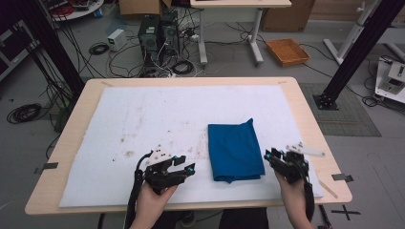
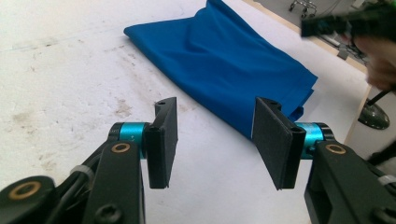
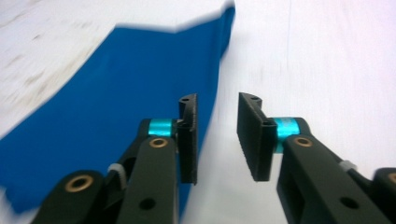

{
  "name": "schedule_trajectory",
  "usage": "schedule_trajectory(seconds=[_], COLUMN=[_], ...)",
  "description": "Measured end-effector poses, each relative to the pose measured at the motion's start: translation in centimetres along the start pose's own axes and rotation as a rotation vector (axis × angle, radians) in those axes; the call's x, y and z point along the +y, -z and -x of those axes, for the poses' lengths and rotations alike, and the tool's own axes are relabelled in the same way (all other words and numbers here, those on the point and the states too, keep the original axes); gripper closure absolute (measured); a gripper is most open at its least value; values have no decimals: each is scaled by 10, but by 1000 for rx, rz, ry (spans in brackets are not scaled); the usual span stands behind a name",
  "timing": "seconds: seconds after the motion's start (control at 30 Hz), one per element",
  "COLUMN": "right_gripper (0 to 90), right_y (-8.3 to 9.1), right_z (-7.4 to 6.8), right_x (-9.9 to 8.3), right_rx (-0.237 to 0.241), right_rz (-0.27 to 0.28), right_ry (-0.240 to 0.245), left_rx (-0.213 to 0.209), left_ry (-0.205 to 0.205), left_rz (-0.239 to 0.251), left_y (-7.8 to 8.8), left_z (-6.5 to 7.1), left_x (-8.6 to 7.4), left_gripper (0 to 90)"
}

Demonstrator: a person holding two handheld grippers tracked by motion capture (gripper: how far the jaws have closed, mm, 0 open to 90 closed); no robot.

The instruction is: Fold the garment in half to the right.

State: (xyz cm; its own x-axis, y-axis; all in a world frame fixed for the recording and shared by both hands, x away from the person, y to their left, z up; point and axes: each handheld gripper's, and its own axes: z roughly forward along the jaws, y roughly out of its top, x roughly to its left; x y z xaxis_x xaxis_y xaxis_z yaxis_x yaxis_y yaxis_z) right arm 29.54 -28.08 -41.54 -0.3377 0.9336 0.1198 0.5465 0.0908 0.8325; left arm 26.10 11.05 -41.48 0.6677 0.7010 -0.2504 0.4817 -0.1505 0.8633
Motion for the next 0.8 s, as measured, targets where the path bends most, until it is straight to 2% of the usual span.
schedule_trajectory(seconds=[0.03,0.07,0.17,0.2,0.33,0.4,0.5,0.63,0.8], right_gripper=[669,663,663,665,686,740,894,900,899], right_y=[-9,-19,-50,-61,-97,-109,-120,-122,-124], right_z=[0,1,4,5,9,8,9,21,33], right_x=[11,23,51,58,71,72,70,64,58], right_rx=[-13,2,2,-11,-36,-46,-82,-60,-40], right_rz=[4,10,16,0,-51,-74,-102,-79,-72], right_ry=[12,9,-17,-20,-28,-13,14,-61,-111], left_rx=[2,5,13,15,21,24,27,29,29], left_ry=[4,3,12,13,23,28,31,42,52], left_rz=[2,0,-1,0,-2,-5,-7,-6,0], left_y=[0,0,0,1,2,2,4,4,5], left_z=[-1,-2,-5,-7,-11,-13,-16,-20,-25], left_x=[0,-1,-1,-1,-3,-4,-6,-7,-7], left_gripper=[504,504,503,502,501,501,500,499,491])
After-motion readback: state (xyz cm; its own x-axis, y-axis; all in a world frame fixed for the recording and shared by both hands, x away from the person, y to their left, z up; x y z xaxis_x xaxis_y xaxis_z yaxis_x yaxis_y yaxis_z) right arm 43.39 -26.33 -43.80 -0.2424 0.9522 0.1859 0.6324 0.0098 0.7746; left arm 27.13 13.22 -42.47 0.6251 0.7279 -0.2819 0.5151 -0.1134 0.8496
